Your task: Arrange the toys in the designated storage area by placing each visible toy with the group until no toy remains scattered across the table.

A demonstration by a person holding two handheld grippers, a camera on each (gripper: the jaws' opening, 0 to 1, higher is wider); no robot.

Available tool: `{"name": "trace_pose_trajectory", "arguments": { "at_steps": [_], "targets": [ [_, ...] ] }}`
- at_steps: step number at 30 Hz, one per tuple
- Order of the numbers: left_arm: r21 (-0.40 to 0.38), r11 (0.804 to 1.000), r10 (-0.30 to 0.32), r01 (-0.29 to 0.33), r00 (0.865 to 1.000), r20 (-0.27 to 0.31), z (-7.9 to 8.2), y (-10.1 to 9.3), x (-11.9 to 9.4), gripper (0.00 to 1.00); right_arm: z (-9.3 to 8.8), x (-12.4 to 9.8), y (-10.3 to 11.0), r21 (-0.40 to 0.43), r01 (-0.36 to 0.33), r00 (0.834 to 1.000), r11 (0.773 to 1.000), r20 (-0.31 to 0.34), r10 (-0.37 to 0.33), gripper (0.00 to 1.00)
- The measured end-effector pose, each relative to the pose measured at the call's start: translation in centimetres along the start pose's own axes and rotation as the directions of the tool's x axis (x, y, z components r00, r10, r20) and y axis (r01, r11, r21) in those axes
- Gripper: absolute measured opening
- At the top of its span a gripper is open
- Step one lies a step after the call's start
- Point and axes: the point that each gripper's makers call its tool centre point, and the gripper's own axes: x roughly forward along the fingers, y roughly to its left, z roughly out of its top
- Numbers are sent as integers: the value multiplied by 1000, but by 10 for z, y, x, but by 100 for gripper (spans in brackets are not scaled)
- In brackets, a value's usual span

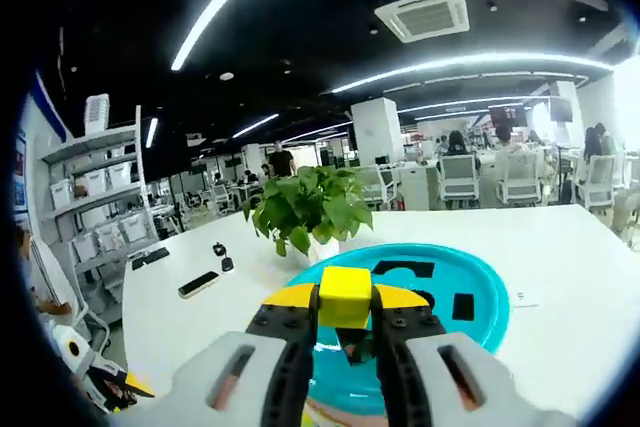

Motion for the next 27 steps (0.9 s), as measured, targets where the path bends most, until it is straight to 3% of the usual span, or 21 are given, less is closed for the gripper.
{"name": "trace_pose_trajectory", "arguments": {
  "at_steps": [9, 13, 20, 25, 27],
  "targets": [
    [-6, 1000, 7, -7, 1000, 3, 0, 4, -2, 41, -3, 19, 6, -28, 34, 999, 999, -22, -35, 20],
    [-6, 1000, 10, -10, 1000, 2, -1, 5, -2, 41, -15, 25, -4, -43, 86, 993, 995, -79, -89, 20],
    [-5, 1000, 13, -13, 1000, -1, -3, 6, -3, 40, -15, 28, -3, -23, 112, 992, 993, -59, -113, 20],
    [-5, 1000, 16, -16, 1000, -4, -4, 7, -3, 40, -15, 31, -3, -55, 144, 987, 988, -57, -147, 20],
    [-4, 1000, 17, -17, 1000, -2, -3, 7, -3, 40, -17, 33, -3, -115, 157, 983, 981, -73, -166, 20]
  ]
}}
